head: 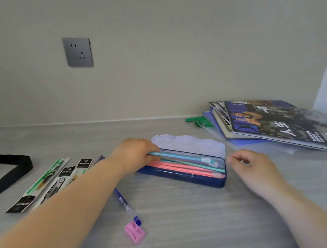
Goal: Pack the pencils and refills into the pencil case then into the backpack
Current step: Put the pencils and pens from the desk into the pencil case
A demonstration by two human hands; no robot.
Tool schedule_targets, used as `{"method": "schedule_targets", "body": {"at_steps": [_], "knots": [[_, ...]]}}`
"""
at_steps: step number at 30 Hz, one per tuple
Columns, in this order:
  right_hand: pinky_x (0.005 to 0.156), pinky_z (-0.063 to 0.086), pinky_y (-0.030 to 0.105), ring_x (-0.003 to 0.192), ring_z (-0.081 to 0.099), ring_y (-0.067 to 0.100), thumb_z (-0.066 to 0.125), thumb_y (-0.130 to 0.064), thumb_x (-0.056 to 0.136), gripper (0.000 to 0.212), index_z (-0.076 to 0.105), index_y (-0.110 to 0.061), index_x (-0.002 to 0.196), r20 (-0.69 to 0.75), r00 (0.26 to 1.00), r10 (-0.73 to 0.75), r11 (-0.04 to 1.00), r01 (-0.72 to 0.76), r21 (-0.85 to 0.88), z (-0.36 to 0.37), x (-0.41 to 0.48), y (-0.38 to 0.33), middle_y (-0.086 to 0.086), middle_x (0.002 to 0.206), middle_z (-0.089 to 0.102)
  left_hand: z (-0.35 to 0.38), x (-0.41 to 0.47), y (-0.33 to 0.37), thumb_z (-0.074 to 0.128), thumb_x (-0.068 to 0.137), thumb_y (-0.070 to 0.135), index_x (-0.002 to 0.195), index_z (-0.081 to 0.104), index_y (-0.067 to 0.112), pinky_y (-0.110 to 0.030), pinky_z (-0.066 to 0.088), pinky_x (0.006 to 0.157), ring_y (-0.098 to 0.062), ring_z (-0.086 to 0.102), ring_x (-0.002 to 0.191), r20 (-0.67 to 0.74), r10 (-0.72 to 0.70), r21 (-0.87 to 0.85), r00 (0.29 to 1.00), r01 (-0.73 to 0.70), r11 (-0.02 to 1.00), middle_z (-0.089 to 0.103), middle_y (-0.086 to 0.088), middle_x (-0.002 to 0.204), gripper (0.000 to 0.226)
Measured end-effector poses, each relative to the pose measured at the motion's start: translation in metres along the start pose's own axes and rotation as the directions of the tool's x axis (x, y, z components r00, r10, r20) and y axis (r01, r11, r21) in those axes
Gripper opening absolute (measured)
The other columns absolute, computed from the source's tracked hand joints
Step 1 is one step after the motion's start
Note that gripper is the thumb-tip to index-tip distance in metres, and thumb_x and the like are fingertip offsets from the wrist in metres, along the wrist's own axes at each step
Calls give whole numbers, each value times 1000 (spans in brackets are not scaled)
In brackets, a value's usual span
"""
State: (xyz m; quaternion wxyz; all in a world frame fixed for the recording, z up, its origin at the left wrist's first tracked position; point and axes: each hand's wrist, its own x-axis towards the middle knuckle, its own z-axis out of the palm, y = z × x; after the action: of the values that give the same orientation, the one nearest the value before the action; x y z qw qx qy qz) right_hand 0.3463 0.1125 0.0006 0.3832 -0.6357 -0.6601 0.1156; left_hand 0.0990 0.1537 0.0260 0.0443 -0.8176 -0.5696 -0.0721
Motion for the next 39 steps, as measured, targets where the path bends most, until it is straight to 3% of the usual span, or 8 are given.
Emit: {"method": "schedule_targets", "body": {"at_steps": [5, 8, 11, 17, 22, 26, 31, 39], "knots": [[66, 28, 20, 79, 48, 15, 59, -14, 80, 9, 65, -17, 87, 128, 987, -93, 993, 83, 86, 7, 2, 4, 0, 88, 58, 13, 13, 9, 57, 85, 18, 108, 67, 18, -31, 45, 91, -24, 56, 106, -39, 32, -217, 999, -39, 975, 65, -7, 114, 24], [72, 32, 22, 78, 46, 13, 58, -11, 80, 19, 63, -16, 98, 128, 988, -86, 992, 73, 103, 8, 6, 7, 0, 93, 57, 17, 15, 8, 67, 78, 13, 116, 61, 19, -13, 34, 90, -14, 51, 113, -41, -34, -447, 999, 12, 894, 58, -1, 126, 39], [81, 31, 21, 90, 45, 11, 58, -12, 81, 33, 56, -18, 113, 95, 992, -85, 988, 72, 134, 8, 5, 8, -5, 104, 51, 12, 11, -1, 69, 77, 14, 117, 60, 20, -12, 30, 92, -12, 48, 117, -18, -129, -615, 991, 91, 783, 53, -1, 133, 41], [65, 30, -9, 90, 50, 6, 56, -9, 81, 19, 69, -20, 90, 189, 970, -151, 984, 129, 124, 8, 2, 2, -9, 93, 60, 8, -4, -22, 52, 90, 15, 126, 52, 15, -18, 26, 101, -17, 40, 128, 51, -148, -491, 988, 154, 858, 47, -4, 139, 35], [65, 31, -8, 76, 52, -5, 60, -5, 77, 30, 62, -33, 65, 155, 965, -213, 968, 186, 169, 1, -5, -7, -21, 72, 59, 13, -12, -25, 40, 94, 8, 129, 48, 16, -17, 27, 96, -16, 42, 123, 51, -151, -554, 987, 154, 818, 47, -4, 139, 36], [67, 29, -8, 79, 49, 0, 61, -7, 77, 20, 70, -25, 75, 194, 949, -248, 965, 226, 130, 3, -8, -10, -14, 74, 59, 15, -12, -22, 38, 94, 3, 126, 52, 14, -15, 32, 88, -11, 46, 107, 8, -185, -643, 983, 147, 752, 53, -6, 133, 37], [66, 29, -9, 77, 51, -7, 60, -10, 79, 16, 68, -23, 79, 139, 964, -229, 967, 208, 151, 2, -5, -6, -17, 75, 60, 19, -8, -10, 37, 95, 7, 125, 53, 15, -19, 32, 98, -20, 47, 123, -42, -131, -422, 990, 101, 901, 53, -6, 136, 35], [62, 33, -5, 74, 50, -5, 58, -11, 80, 21, 62, -29, 71, 85, 984, -157, 975, 141, 172, 1, 2, 2, -9, 80, 62, 11, 10, 8, 48, 90, 14, 112, 64, 18, -31, 43, 96, -24, 54, 114, -56, -114, -197, 992, 101, 975, 62, -6, 124, 28]]}}
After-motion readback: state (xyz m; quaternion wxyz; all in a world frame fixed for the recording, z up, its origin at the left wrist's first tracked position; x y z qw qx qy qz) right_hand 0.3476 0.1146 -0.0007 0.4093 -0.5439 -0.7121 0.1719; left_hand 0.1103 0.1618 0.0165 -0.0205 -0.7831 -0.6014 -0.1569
